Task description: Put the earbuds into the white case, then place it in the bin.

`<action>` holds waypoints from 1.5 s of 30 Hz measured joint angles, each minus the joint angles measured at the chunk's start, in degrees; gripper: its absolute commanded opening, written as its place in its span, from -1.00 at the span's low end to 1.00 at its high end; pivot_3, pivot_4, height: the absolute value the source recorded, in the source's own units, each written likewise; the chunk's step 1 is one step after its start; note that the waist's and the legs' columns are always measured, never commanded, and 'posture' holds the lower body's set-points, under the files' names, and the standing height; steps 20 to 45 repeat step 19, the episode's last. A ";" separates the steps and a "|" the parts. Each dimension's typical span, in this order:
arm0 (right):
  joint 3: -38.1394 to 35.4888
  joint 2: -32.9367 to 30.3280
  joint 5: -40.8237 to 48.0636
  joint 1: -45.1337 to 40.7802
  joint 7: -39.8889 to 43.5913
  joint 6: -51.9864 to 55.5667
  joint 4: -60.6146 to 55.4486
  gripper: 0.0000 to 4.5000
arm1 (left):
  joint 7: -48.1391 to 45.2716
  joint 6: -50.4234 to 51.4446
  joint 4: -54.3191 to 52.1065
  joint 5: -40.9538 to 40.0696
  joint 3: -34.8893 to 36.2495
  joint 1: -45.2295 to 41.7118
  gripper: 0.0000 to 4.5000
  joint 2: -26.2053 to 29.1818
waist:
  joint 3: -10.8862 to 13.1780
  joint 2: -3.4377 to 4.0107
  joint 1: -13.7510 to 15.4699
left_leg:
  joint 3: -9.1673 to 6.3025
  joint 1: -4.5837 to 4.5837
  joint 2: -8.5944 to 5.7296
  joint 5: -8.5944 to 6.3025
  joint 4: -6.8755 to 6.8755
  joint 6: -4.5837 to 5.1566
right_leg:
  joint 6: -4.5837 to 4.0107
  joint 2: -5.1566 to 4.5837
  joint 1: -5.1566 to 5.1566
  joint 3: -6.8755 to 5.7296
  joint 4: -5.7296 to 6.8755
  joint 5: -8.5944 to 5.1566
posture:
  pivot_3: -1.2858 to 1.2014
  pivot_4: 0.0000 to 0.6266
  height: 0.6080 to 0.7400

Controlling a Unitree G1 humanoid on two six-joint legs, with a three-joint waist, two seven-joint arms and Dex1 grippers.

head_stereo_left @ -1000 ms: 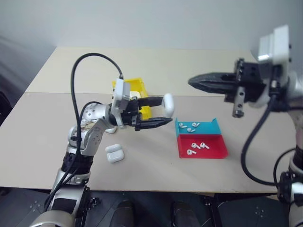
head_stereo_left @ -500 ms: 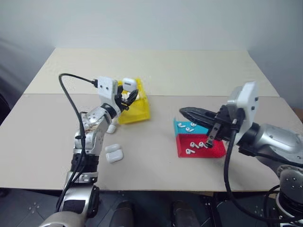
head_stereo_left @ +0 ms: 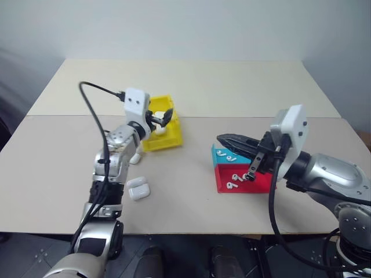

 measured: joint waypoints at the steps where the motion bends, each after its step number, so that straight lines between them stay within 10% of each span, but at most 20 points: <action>1: -0.03 -0.53 -0.01 0.18 0.45 -0.37 0.18 -1.00 | -2.00 0.26 -2.12 -1.56 0.44 0.47 1.00 1.50 | 0.00 0.00 0.01 | 0.00 0.01 0.00 0.00 0.00 0.00 | 0.00 0.00 0.00 0.00 0.00 0.00 | 0.03 -0.52 1.00; 19: -0.64 -7.38 -14.86 18.86 17.49 -17.74 10.36 -1.00 | -47.06 5.13 -21.30 -26.66 16.39 33.76 1.00 35.00 | -0.03 -0.01 -0.17 | 0.11 0.19 0.05 0.01 -0.10 -0.02 | -0.07 0.00 0.01 0.06 -0.20 -0.05 | 0.03 -0.52 1.00; 45: -0.64 -7.38 -14.86 18.86 17.49 -17.74 10.36 -1.00 | -47.06 5.13 -21.30 -26.66 16.39 33.76 1.00 35.00 | -0.03 -0.01 -0.17 | 0.11 0.19 0.05 0.01 -0.10 -0.02 | -0.07 0.00 0.01 0.06 -0.20 -0.05 | 0.03 -0.52 1.00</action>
